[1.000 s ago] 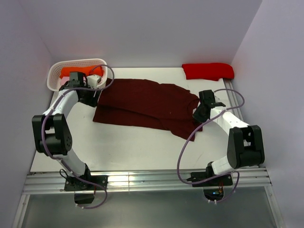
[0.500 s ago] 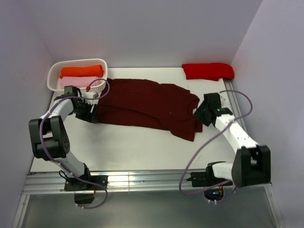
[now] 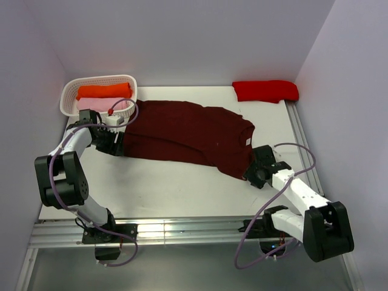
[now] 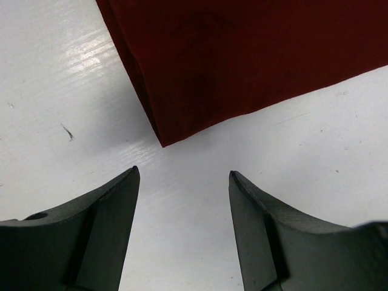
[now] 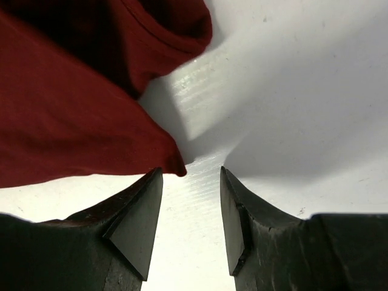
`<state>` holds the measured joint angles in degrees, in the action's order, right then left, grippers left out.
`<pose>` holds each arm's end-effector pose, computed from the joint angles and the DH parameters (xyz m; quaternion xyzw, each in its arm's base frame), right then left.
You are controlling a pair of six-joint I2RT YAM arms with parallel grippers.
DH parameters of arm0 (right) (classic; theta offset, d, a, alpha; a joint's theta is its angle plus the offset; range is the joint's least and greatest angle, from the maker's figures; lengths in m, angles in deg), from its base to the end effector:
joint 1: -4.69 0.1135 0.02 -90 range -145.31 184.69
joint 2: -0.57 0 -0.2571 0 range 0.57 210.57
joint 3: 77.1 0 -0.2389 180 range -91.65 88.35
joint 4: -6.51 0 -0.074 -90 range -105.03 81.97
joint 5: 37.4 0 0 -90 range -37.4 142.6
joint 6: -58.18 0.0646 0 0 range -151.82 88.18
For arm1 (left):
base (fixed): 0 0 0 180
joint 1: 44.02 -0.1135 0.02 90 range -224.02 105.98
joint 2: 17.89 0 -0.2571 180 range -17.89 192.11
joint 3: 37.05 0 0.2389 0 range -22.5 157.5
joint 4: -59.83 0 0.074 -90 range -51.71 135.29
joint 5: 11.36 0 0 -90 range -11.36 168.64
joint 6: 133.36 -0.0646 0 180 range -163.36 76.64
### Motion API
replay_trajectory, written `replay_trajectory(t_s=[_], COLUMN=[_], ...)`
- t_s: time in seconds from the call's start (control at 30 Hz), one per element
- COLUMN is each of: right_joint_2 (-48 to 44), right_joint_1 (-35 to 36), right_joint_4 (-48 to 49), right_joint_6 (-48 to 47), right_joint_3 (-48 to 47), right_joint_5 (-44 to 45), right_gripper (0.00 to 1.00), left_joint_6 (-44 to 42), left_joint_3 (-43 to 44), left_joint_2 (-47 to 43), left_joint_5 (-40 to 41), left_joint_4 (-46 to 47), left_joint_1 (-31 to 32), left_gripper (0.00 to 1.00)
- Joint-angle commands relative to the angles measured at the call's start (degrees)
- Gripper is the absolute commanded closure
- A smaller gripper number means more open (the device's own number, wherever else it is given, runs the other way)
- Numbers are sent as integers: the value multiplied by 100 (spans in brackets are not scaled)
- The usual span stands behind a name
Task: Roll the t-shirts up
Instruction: Fold the tshirt
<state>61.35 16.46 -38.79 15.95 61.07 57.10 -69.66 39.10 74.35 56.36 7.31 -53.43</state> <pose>0.1778 0.0319 0.1356 0.3093 0.9237 0.0773 0.2123 0.3082 0.0263 0.1796 0.1771 0.9484 -0.1249 0.2315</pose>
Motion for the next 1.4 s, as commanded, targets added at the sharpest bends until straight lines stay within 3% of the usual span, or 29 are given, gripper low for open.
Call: replay_trajectory(t_s=[0.0,0.13,0.23,0.33,0.43,0.8,0.97,1.37], right_joint_2=[39,329,444,462,435,2077,3026,4153], right_joint_1=[71,176,185,185,185,-227,-482,-922], right_joint_4=[369,589,721,677,484,-149,-26,316], right_joint_6=[250,312,338,321,224,-470,-532,-400], right_joint_3=[109,154,127,-83,-565,-3350,-3959,-4750], right_joint_5=[-44,-45,-27,16,43,-290,-581,-1046], right_gripper=[50,53,67,95,100,100,100,100], left_joint_6=[-77,-59,-50,-50,-59,-94,-129,-200], left_joint_3=[115,141,159,150,159,273,308,229], left_joint_2=[-181,-198,-172,-128,-84,171,285,478], left_joint_5=[-233,-206,-189,-162,-119,-48,13,163], left_joint_4=[-26,-34,-43,-34,-17,-8,-17,71], left_joint_1=[-26,-26,-35,-35,-35,-26,-26,-26], left_gripper=[35,35,36,37,37,38,39,40])
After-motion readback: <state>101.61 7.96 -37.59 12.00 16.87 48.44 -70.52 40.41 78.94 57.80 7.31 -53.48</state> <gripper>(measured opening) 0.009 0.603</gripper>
